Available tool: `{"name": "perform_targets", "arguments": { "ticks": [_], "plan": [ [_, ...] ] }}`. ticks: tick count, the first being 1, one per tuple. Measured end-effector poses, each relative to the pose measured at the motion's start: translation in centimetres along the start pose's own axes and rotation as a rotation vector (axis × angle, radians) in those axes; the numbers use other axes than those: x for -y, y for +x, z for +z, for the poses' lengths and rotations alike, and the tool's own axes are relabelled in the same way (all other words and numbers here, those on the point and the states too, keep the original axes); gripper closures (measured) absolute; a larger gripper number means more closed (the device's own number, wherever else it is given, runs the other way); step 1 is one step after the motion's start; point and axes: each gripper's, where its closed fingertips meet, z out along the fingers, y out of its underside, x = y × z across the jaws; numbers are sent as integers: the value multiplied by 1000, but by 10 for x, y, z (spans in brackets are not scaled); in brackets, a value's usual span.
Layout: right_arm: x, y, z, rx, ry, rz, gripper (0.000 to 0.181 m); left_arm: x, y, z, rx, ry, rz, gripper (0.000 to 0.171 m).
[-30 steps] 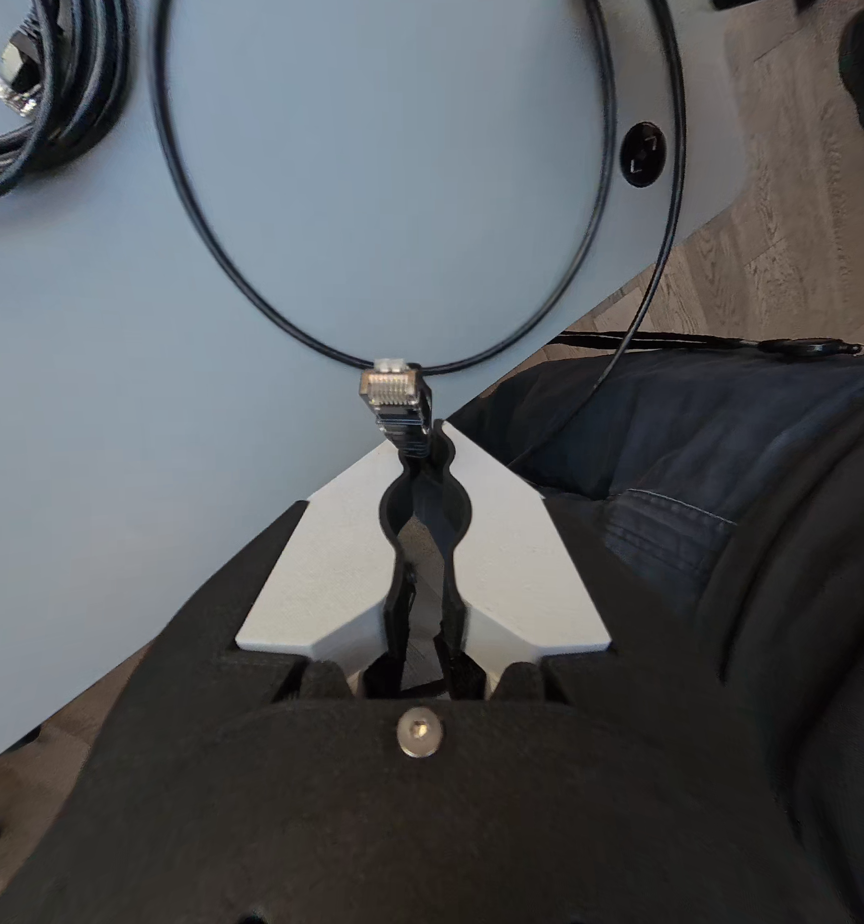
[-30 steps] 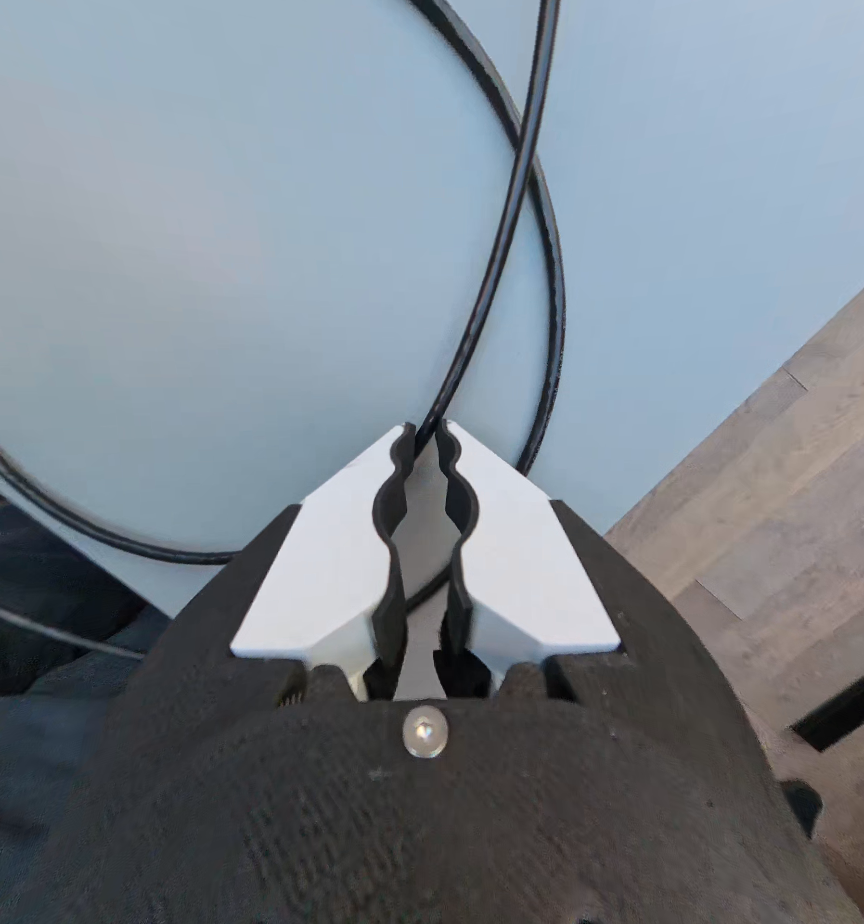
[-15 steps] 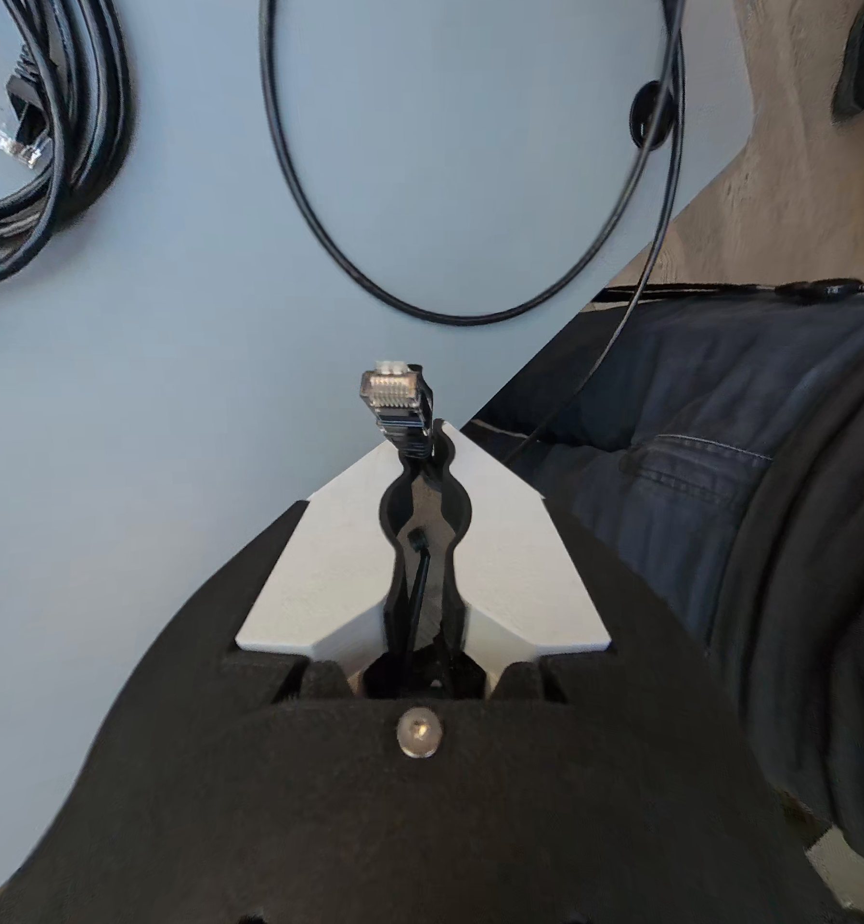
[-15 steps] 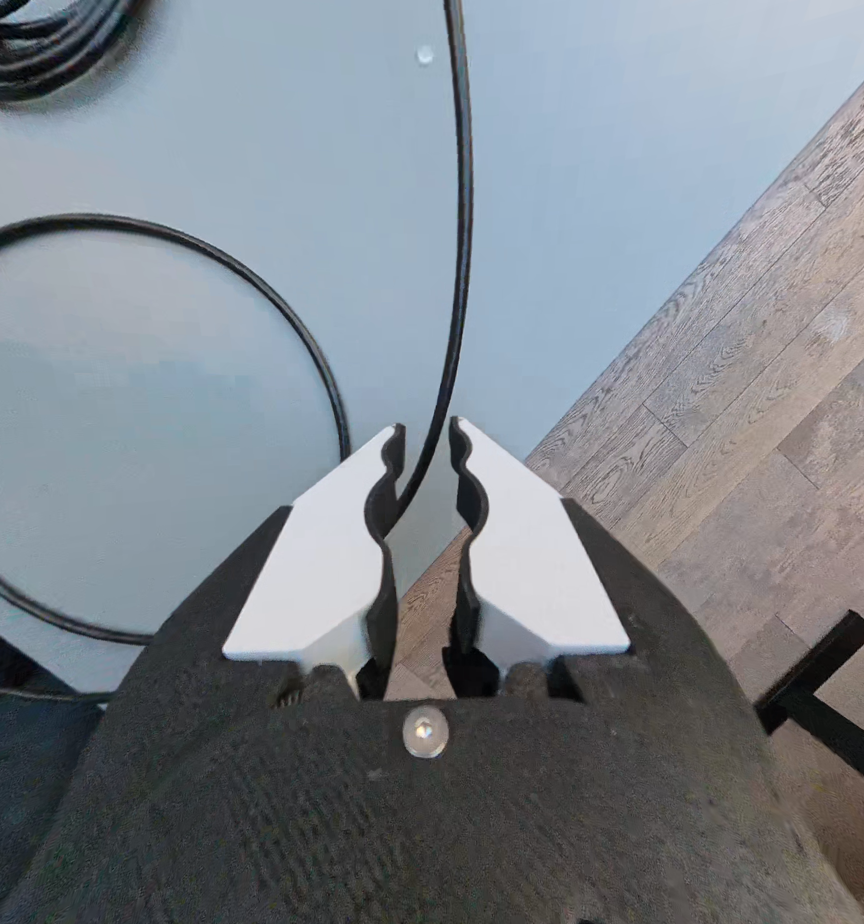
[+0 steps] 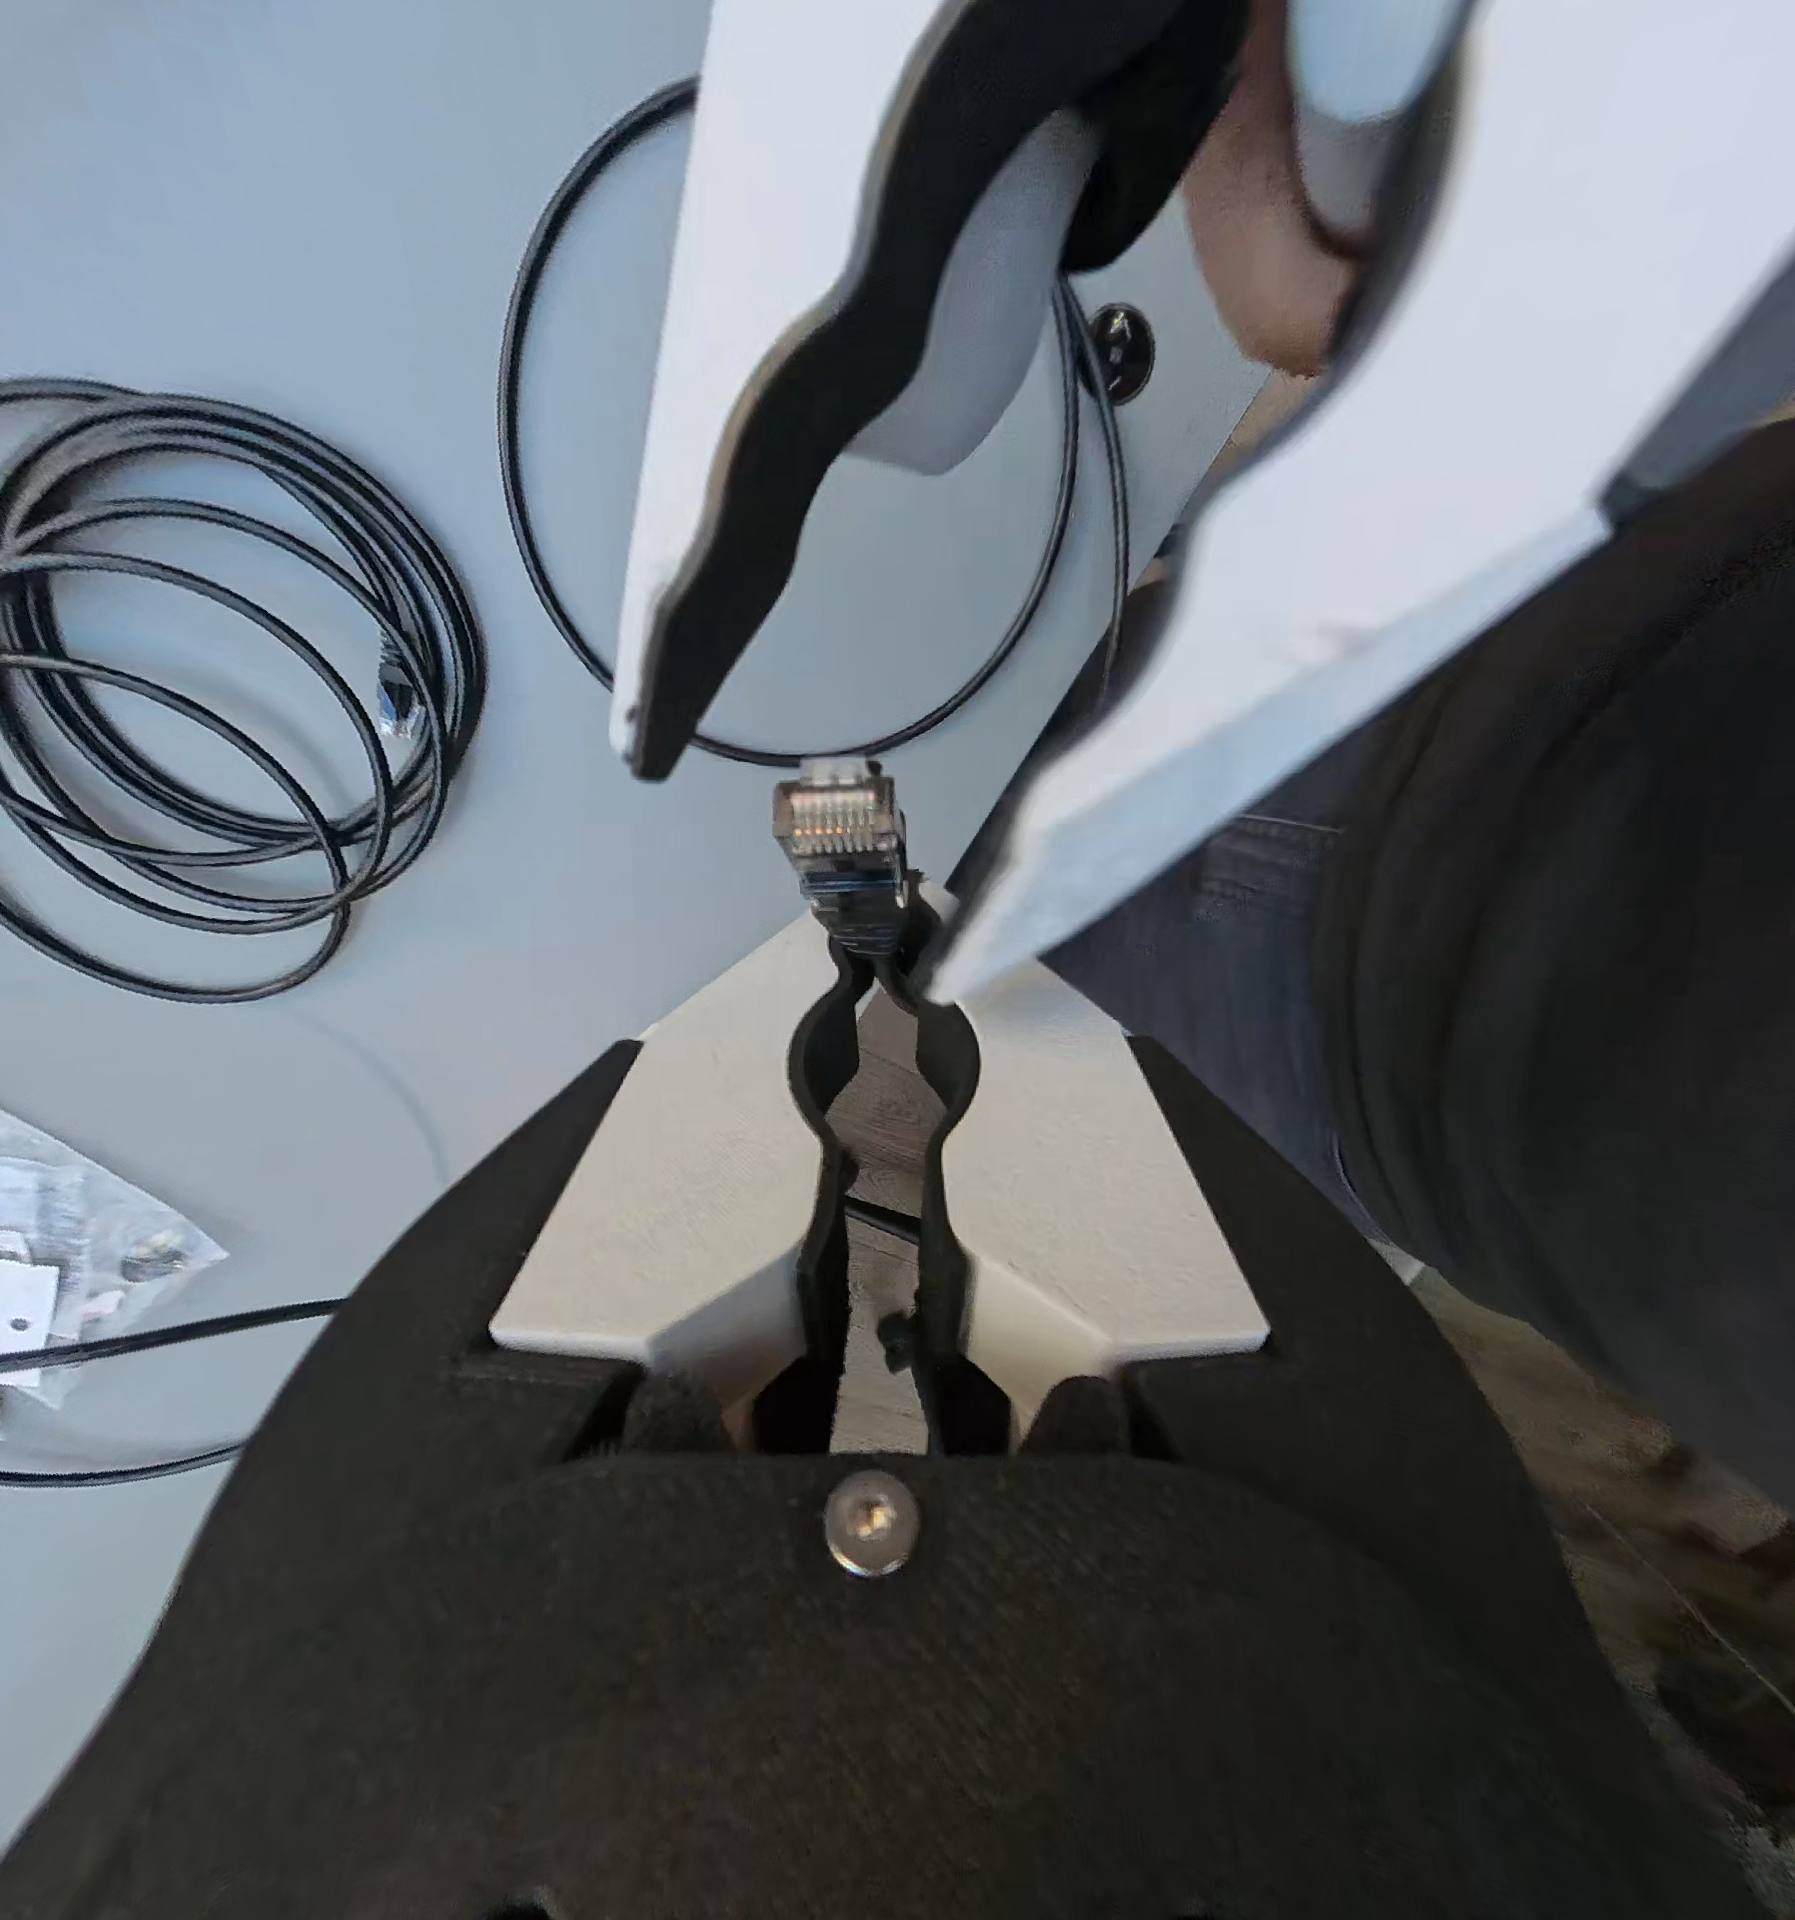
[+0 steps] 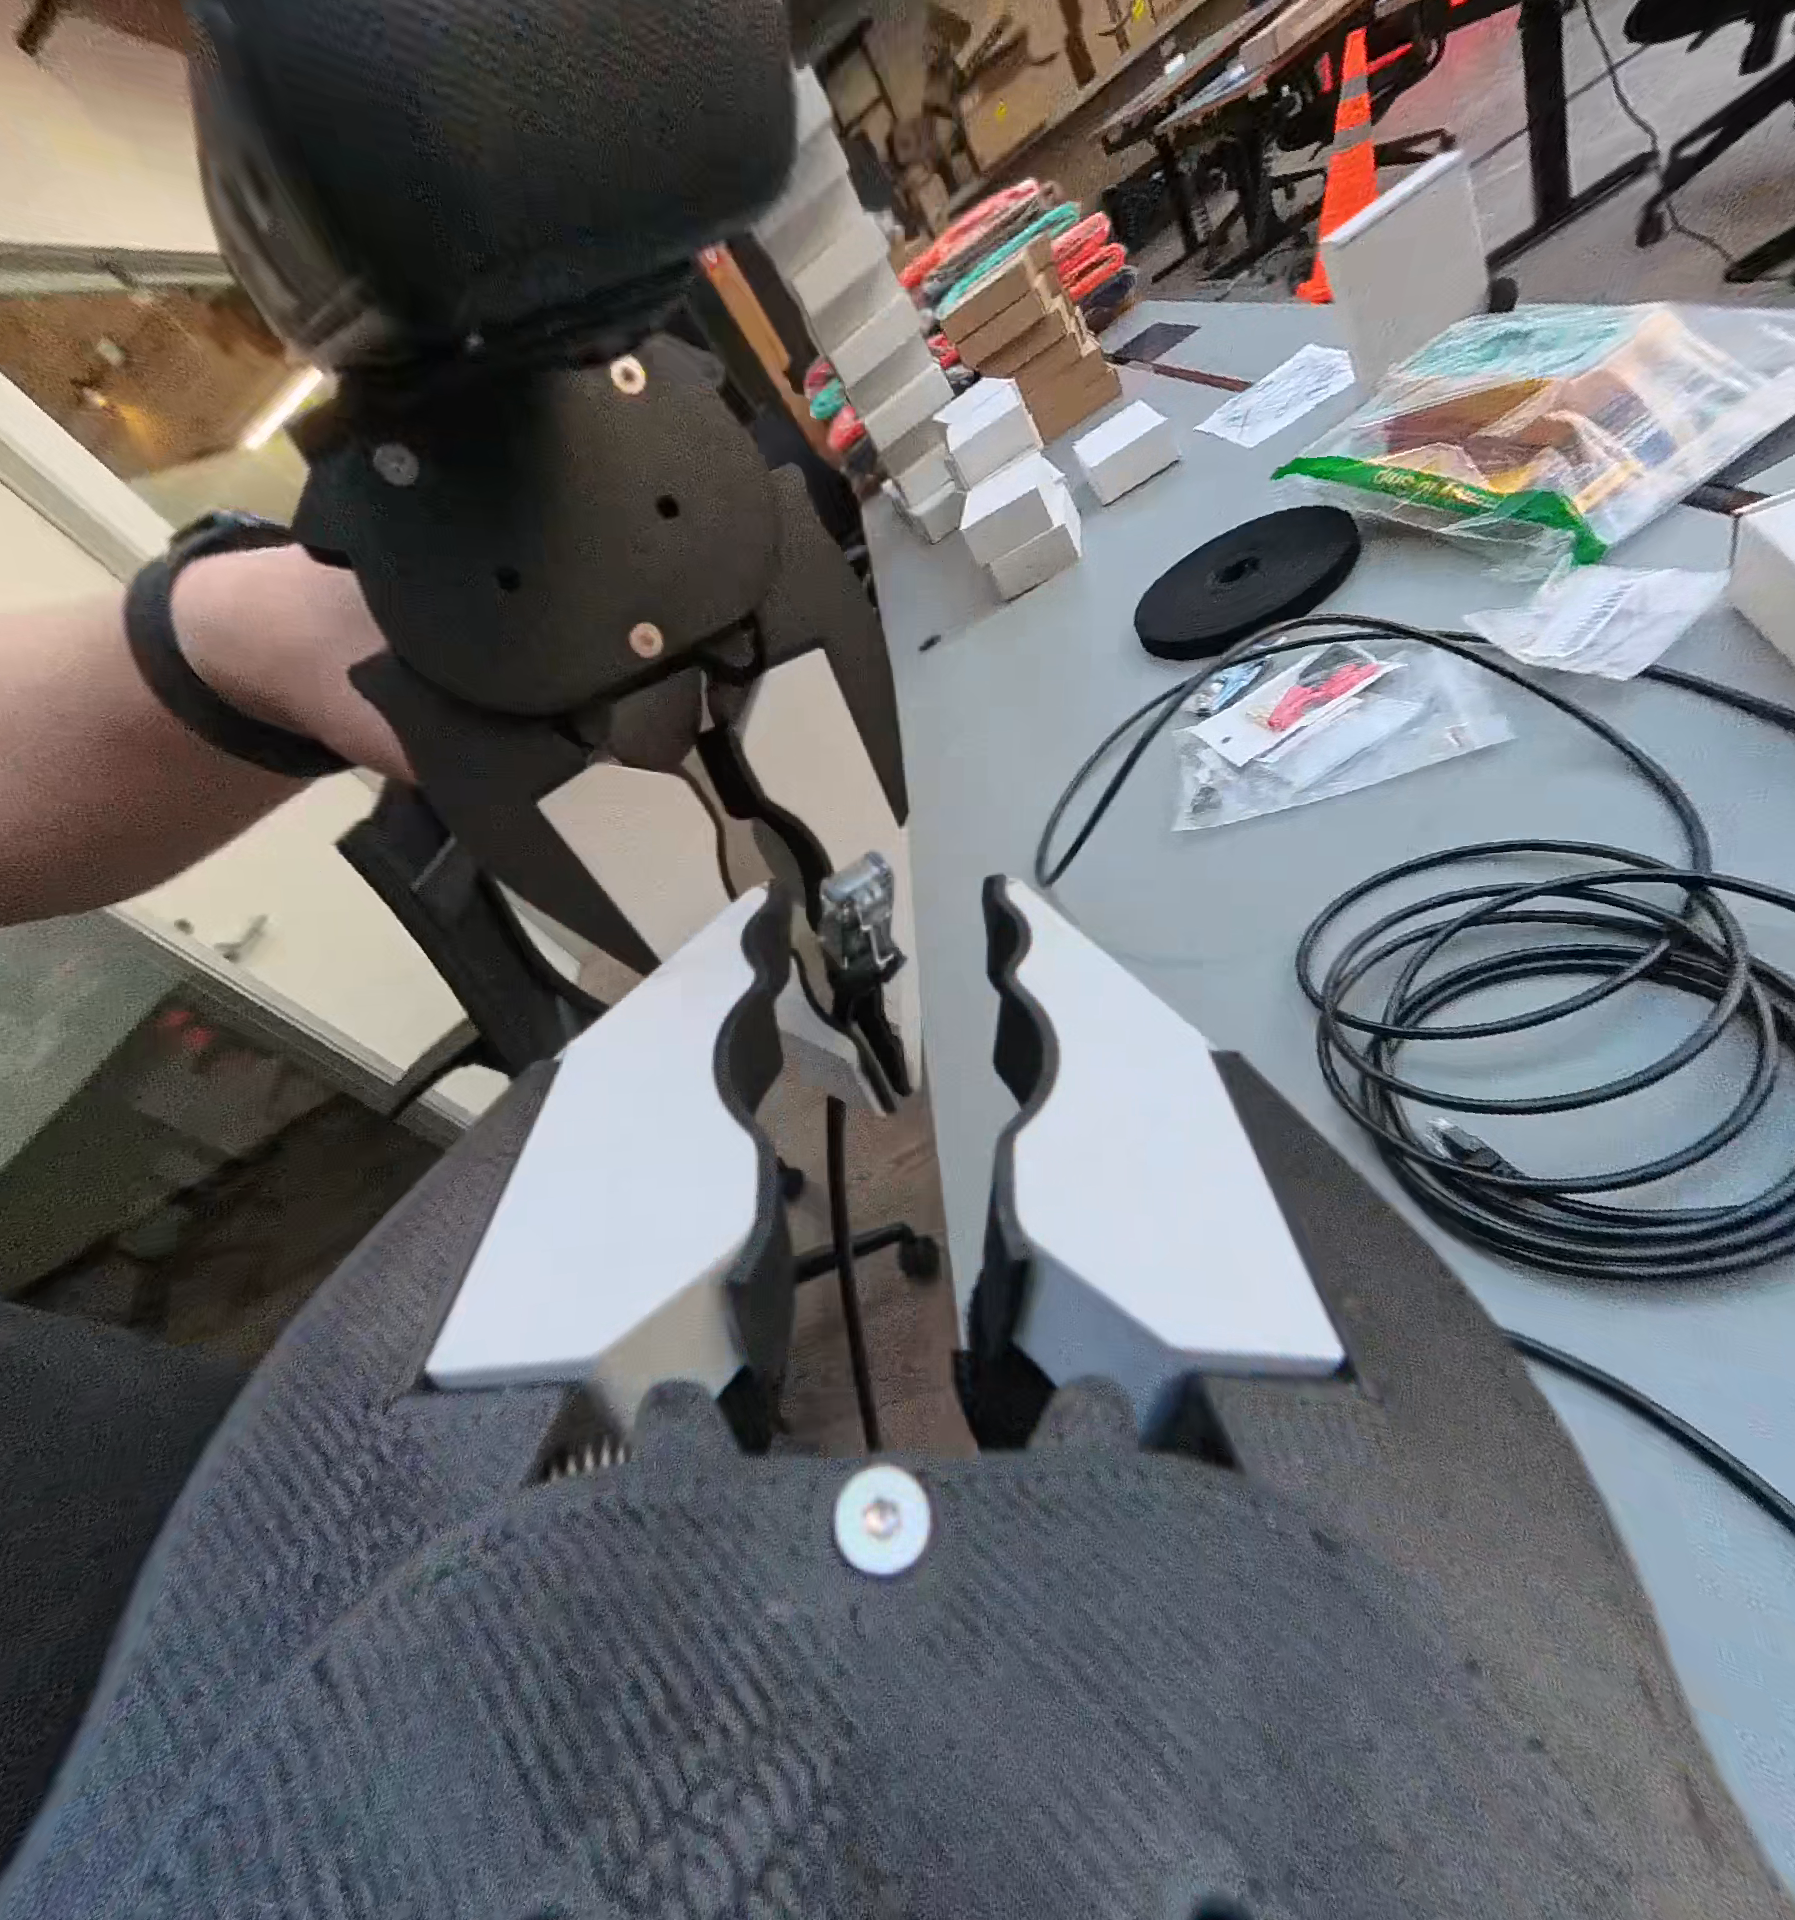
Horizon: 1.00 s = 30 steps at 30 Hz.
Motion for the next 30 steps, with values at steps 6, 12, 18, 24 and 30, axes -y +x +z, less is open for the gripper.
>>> {"name": "perform_targets", "arguments": {
  "ticks": [6, 12, 18, 24, 30],
  "plan": [
    [17, -6, -10, 98, 15, 41, 172, 25, 4, -12, -14, 149, -10, 170],
    [75, -10, -38, 92, 129, 96, 172, 37, 20, -12, -254, 504, -206, 152],
    [101, 4, -65, 15, 144, 81, 171, 73, 45, -30, -537, 839, -310, 171],
    [119, 17, -96, -248, 20, -450, 140, 69, 21, -59, -410, 615, -339, 171],
    [120, -31, -81, -436, -424, -1532, 127, 72, 15, -95, -329, 404, -266, 171]
  ]
}}
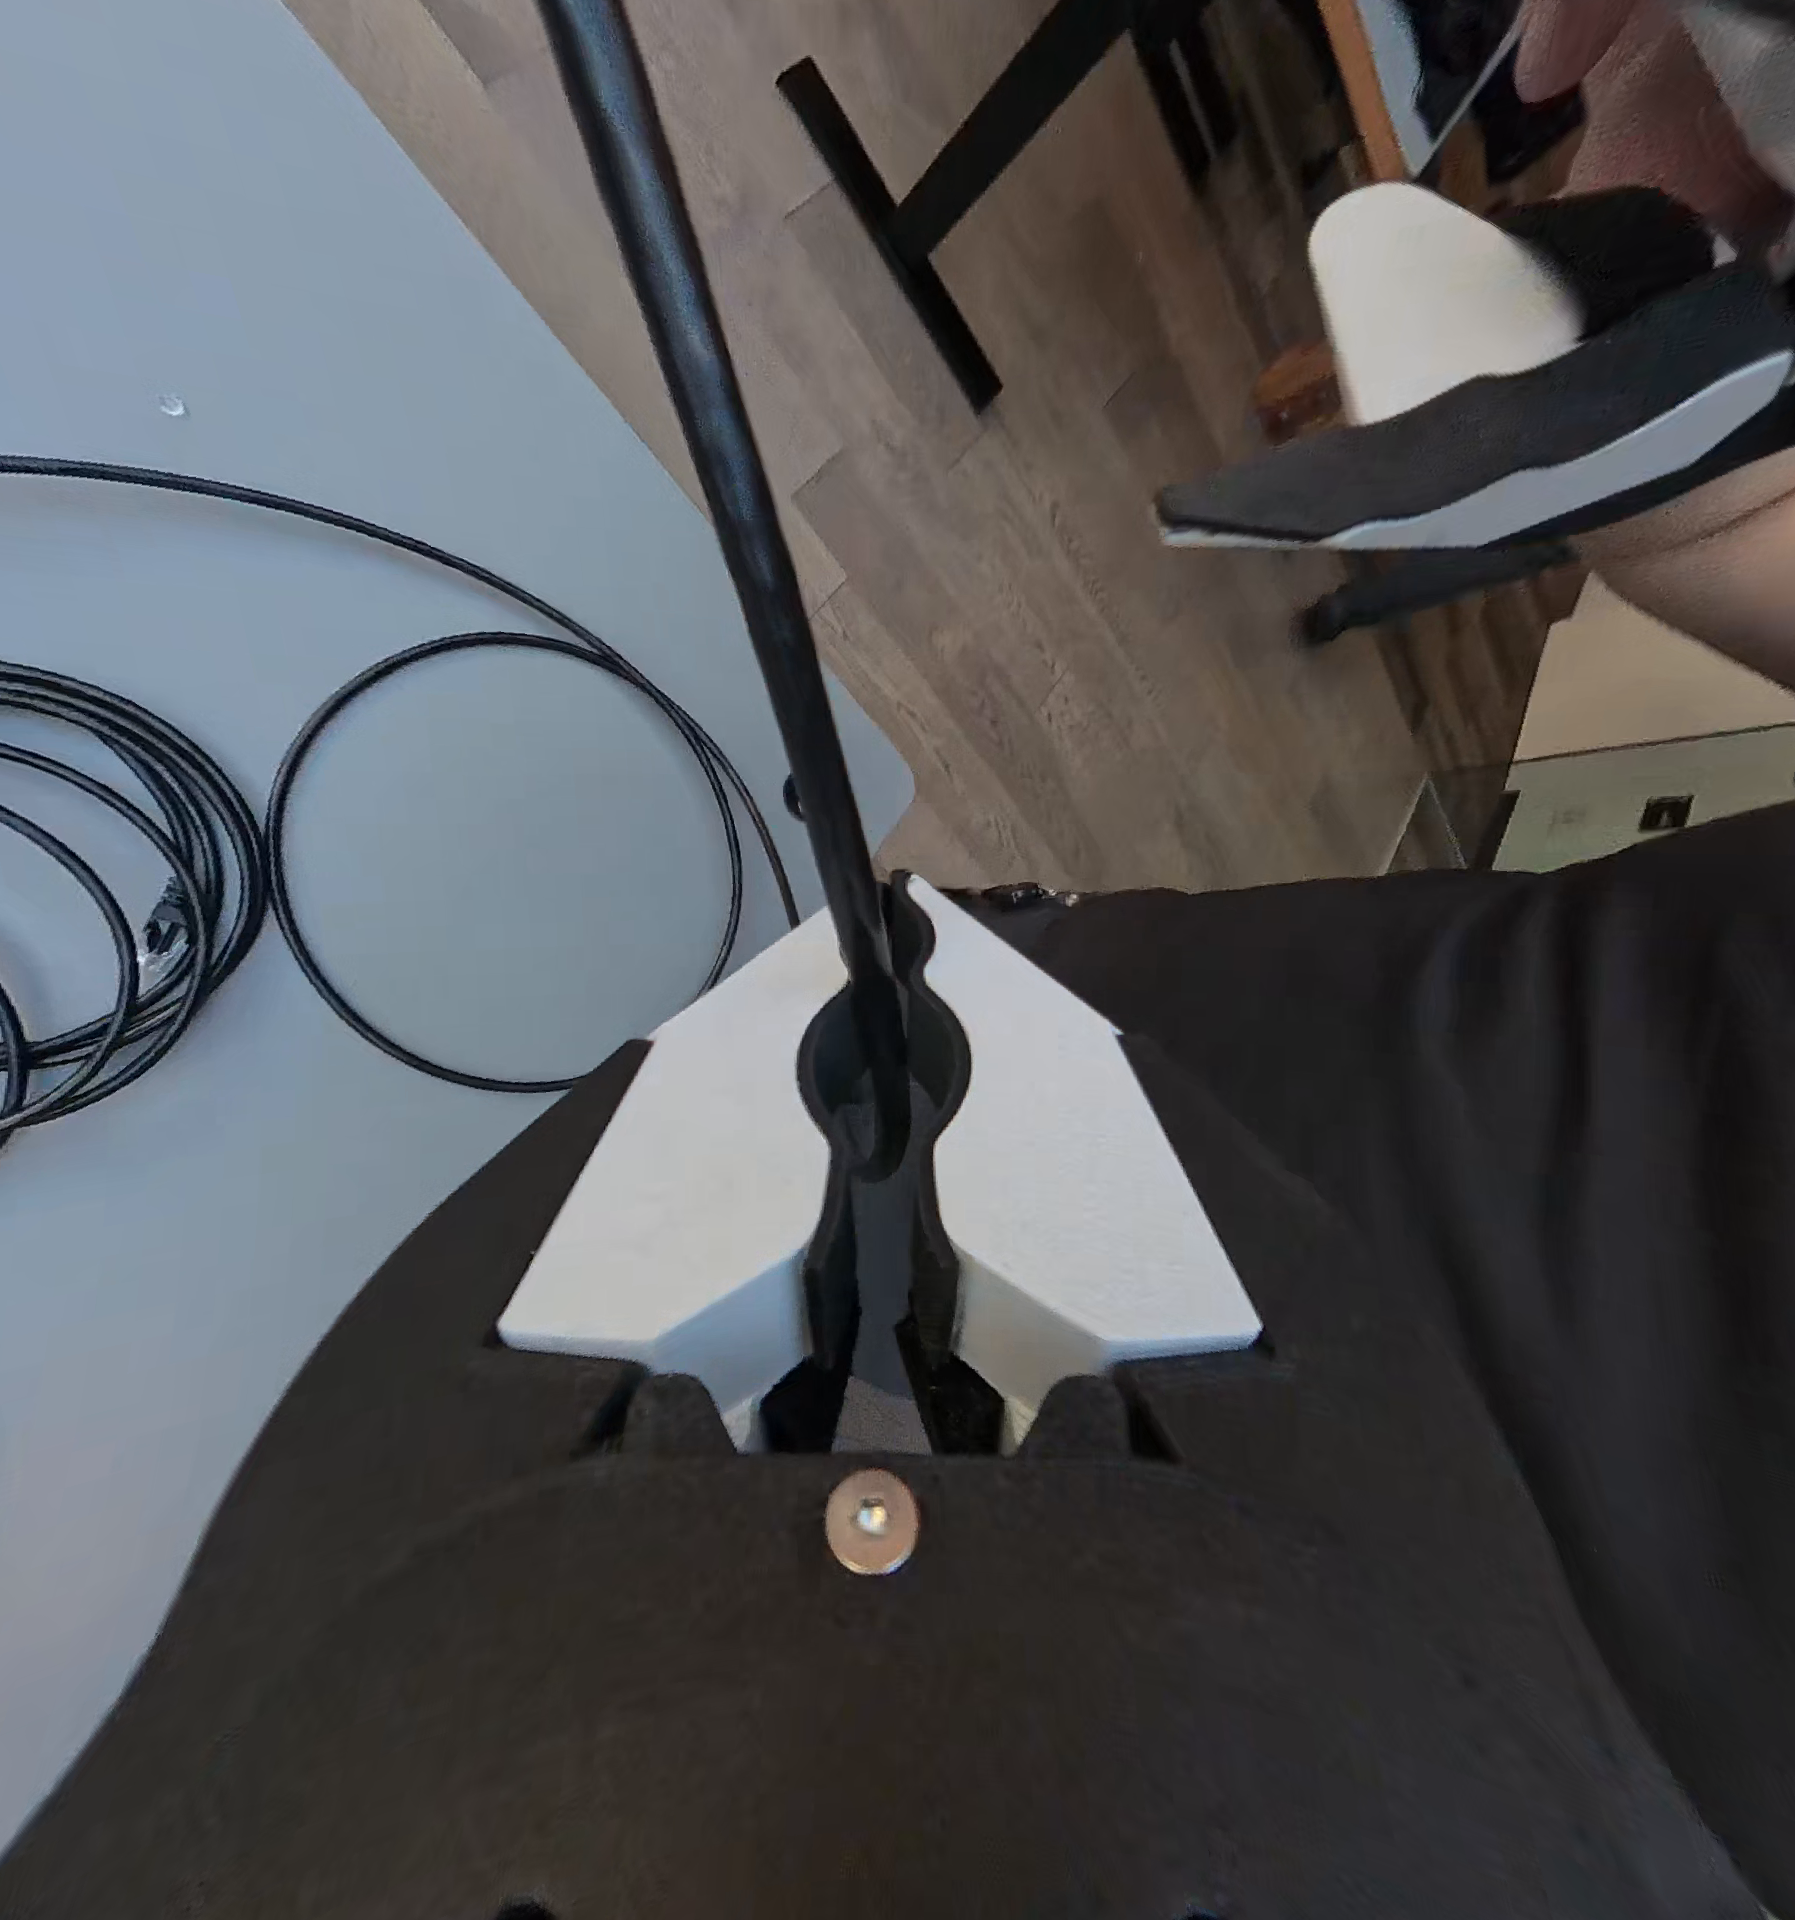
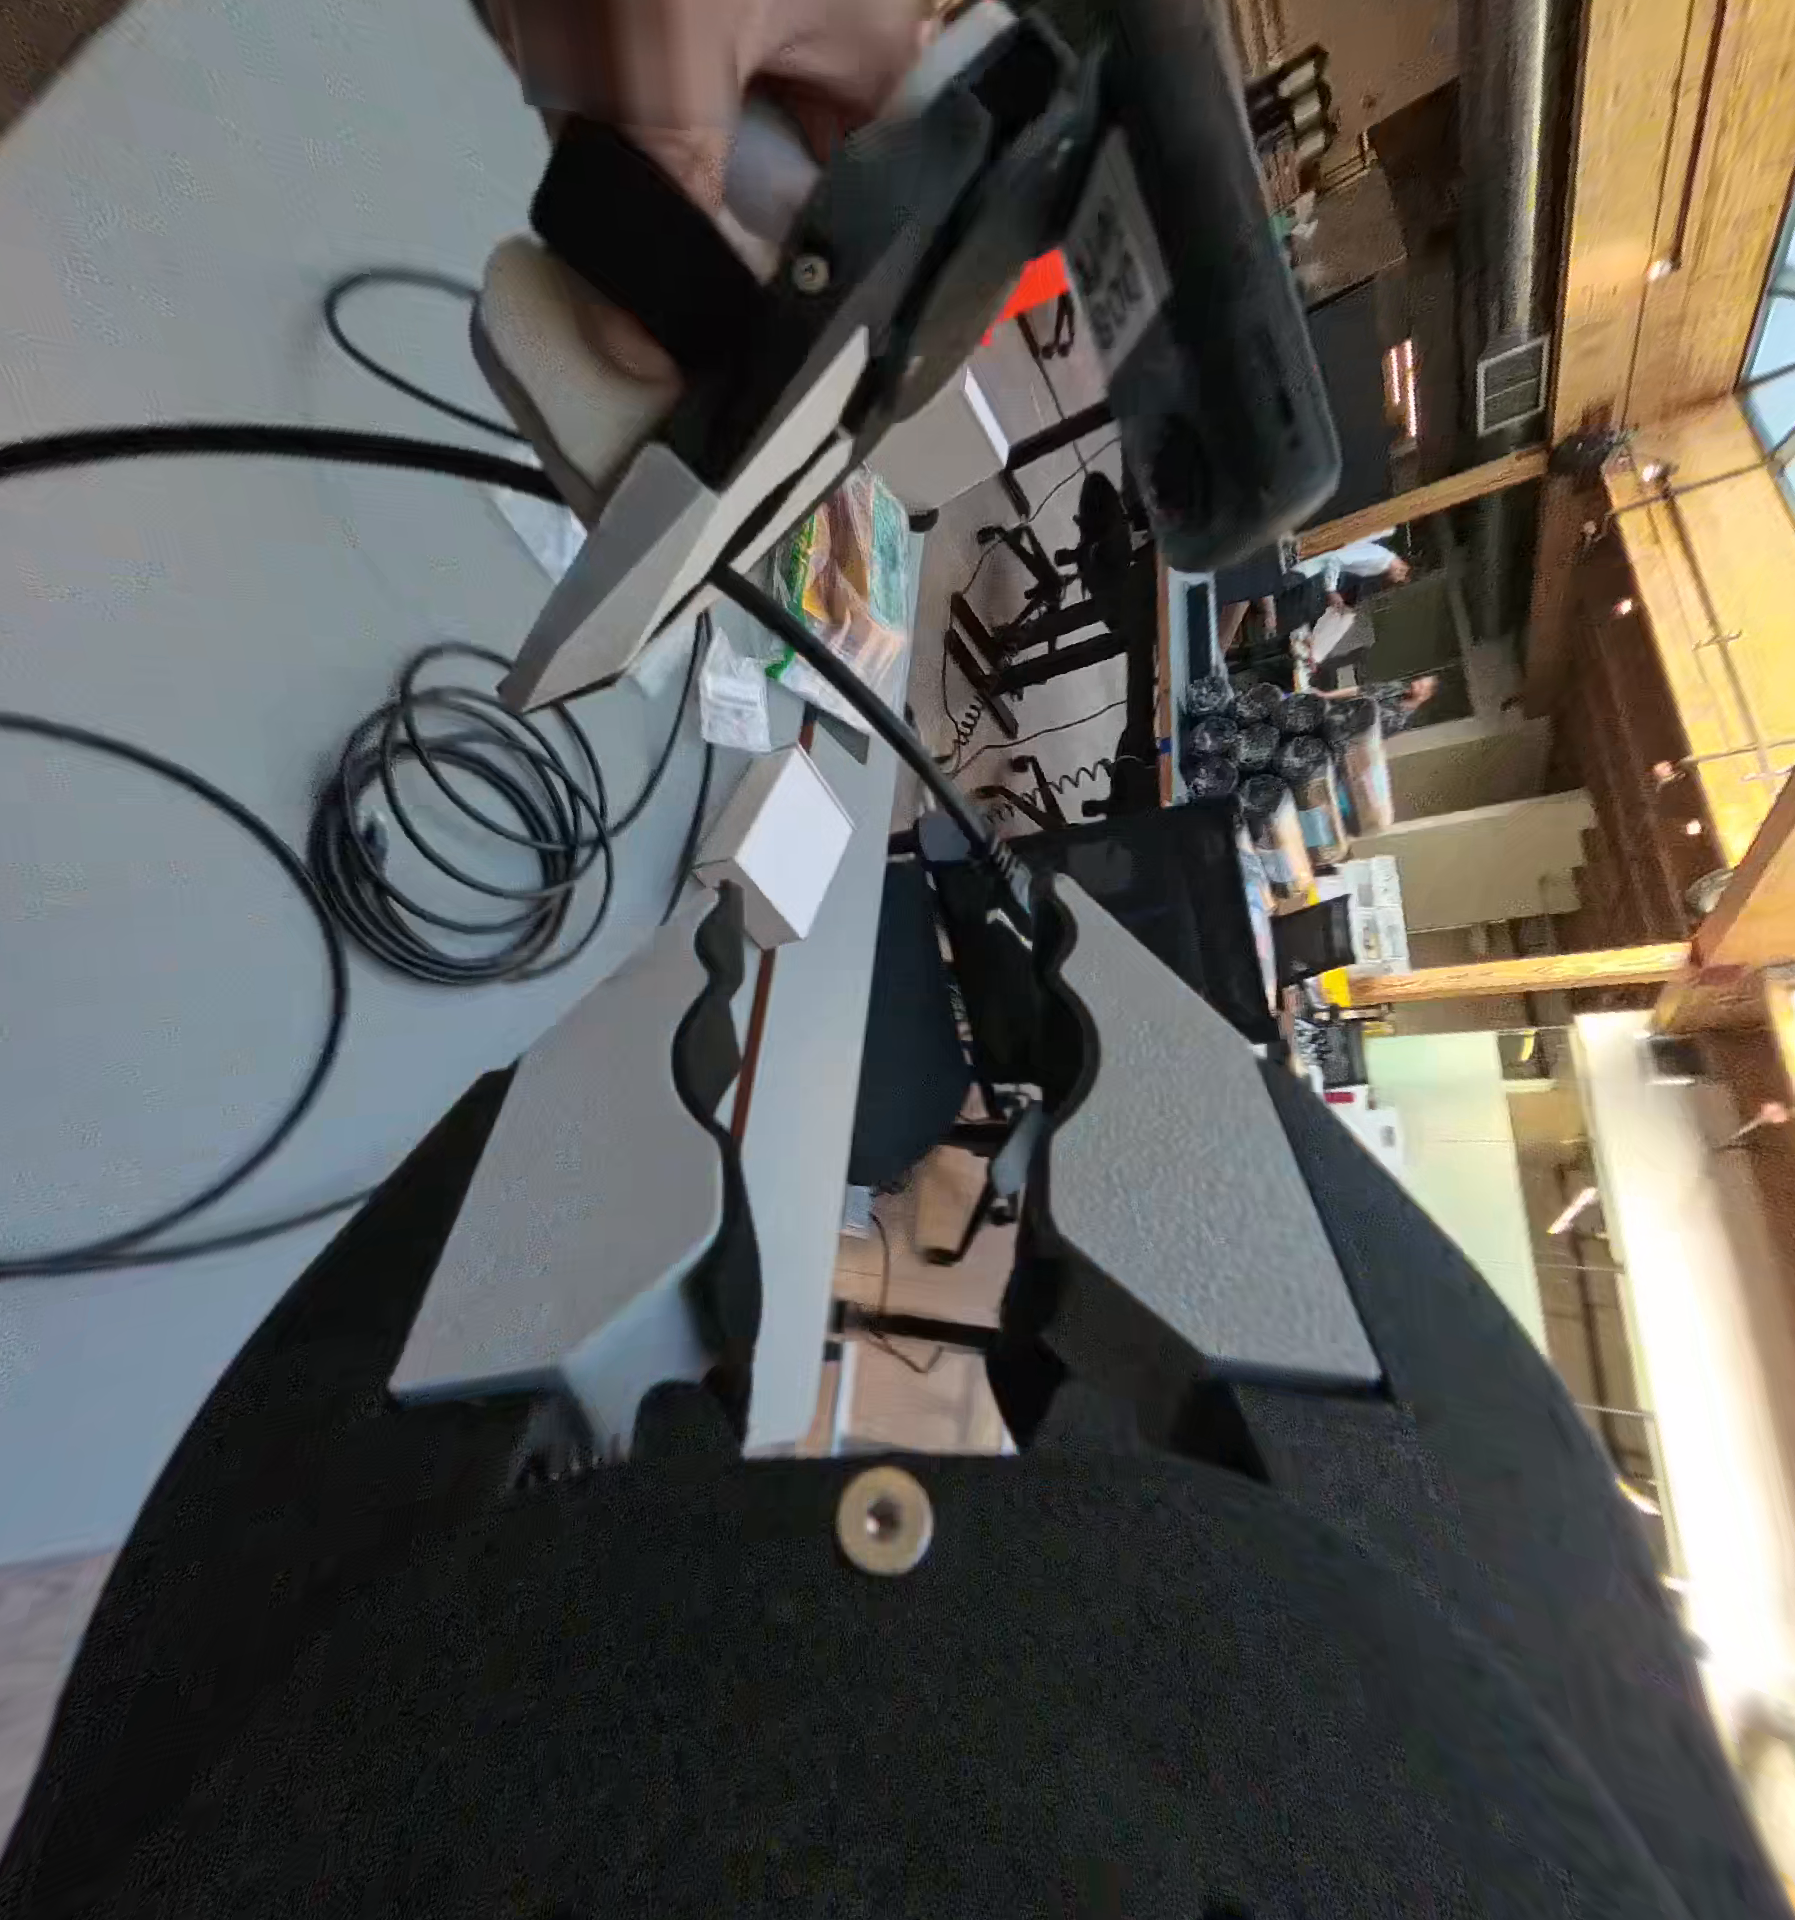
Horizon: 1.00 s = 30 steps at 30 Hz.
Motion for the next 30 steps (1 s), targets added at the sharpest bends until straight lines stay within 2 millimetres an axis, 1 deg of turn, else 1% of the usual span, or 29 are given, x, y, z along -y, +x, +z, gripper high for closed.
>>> {"name": "perform_targets", "arguments": {
  "ticks": [1, 3, 6, 7, 8, 9, 10, 12, 13, 14, 15, 16, 17, 18, 19, 20, 21, 22, 23, 25, 26, 27, 28, 30],
  "plan": [
    [1, 0, 6, -14, -45, -103, 127, 2, 2, -1, 5, -29, 14, 171],
    [1, 7, 16, -74, -85, -225, 128, 3, 6, -2, 9, -77, 31, 171],
    [2, 21, 28, -193, -99, -346, 131, 4, 15, 1, -7, -124, 56, 171],
    [1, 20, 33, -186, -104, -354, 131, 5, 20, 2, -22, -128, 66, 171],
    [-3, 17, 39, -163, -121, -349, 138, 8, 25, 4, -39, -120, 78, 171],
    [-11, 15, 42, -139, -153, -339, 174, 11, 30, 5, -54, -110, 90, 171],
    [-17, 14, 43, -107, -162, -311, 179, 14, 34, 6, -65, -96, 100, 171],
    [-21, 20, 36, -79, -130, -112, 178, 25, 41, 3, -104, 0, 113, 171],
    [-26, 30, 31, -87, -138, 25, 178, 32, 51, -2, -172, 77, 108, 171],
    [-36, 42, 25, -106, -151, 153, 178, 34, 62, -7, -261, 139, 96, 171],
    [-46, 55, 17, -133, -143, 280, 178, 32, 70, -11, -334, 186, 79, 171],
    [-56, 67, 9, -155, -123, 424, 177, 29, 72, -12, -378, 228, 58, 170],
    [-67, 75, 1, -161, -102, 581, 176, 25, 75, -11, -416, 269, 47, 171],
    [-78, 77, -4, -136, -76, 747, 175, 24, 78, -12, -455, 321, 41, 171],
    [-88, 70, -6, -74, -56, 926, 174, 26, 80, -13, -491, 387, 38, 171],
    [-95, 58, -5, 16, -34, 1110, 174, 33, 81, -16, -504, 465, 44, 171],
    [-95, 43, -3, 122, 24, 1277, 174, 43, 81, -20, -497, 542, 69, 171],
    [-90, 30, -1, 221, 106, 1413, 174, 52, 81, -23, -478, 589, 99, 171],
    [-87, 19, 0, 295, 178, 1511, 175, 62, 80, -25, -446, 608, 119, 171],
    [-80, 3, 0, 391, 295, 1643, 175, 81, 82, -30, -411, 611, 143, 171],
    [-76, 0, 0, 424, 359, 1703, 169, 90, 83, -33, -410, 607, 144, 171],
    [-75, -2, 0, 435, 400, 1763, 158, 99, 84, -35, -397, 604, 143, 171],
    [-76, -5, 2, 436, 420, 1796, 154, 106, 83, -36, -370, 599, 150, 171],
    [-77, -15, 4, 438, 413, 1799, 161, 117, 83, -34, -316, 568, 170, 171]
  ]
}}
